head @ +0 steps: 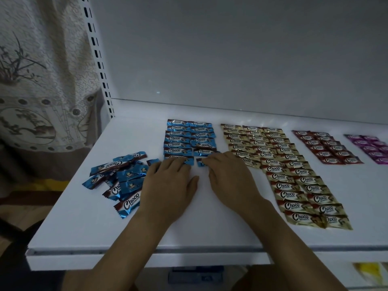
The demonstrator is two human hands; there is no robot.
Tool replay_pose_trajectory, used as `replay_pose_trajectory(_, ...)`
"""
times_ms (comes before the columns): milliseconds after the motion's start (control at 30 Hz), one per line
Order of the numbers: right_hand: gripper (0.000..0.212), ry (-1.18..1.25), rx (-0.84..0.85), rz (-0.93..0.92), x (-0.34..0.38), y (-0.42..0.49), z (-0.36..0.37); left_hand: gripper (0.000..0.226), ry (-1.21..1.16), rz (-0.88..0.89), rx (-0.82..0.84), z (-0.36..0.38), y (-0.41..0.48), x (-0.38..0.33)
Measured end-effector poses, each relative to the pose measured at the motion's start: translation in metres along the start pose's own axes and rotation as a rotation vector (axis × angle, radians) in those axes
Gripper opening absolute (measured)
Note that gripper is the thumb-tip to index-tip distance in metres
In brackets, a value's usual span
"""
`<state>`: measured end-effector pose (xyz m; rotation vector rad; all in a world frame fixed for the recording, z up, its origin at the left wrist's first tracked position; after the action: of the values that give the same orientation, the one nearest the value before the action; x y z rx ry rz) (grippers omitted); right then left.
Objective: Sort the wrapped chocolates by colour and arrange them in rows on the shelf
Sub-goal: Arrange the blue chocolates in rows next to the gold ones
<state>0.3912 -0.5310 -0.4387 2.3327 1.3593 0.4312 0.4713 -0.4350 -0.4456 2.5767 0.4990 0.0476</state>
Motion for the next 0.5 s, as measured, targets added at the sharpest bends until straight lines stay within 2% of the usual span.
replay_pose_trajectory(200, 0.036, 0.019, -0.093, -0.002, 0.0054, 0.0059, -0.0037, 0.047, 0.0, 0.003, -0.013, -0.0005, -0.0004, -0.0004)
replay_pose_trajectory(367, 0.033, 0.008, -0.08, 0.003, 0.0063, 0.0048, 0.0025, 0.045, -0.009, 0.012, -0.03, -0.001, 0.0007, -0.001)
replay_pose_trajectory(500, 0.038, 0.061, -0.094, -0.002, 0.0058, 0.0034, 0.0032, 0.044, -0.023, 0.018, -0.037, -0.002, 0.0007, -0.0014)
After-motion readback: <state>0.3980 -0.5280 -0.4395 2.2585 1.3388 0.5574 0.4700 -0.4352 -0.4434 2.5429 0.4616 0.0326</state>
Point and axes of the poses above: each hand's wrist, its own y-axis towards the middle knuckle, its own z-axis out of the palm, x = y × z, the point moved 7 cm from there along y, towards the middle knuckle, and after that the axes turned 4 degrees about -x, right-handed, at the moved point
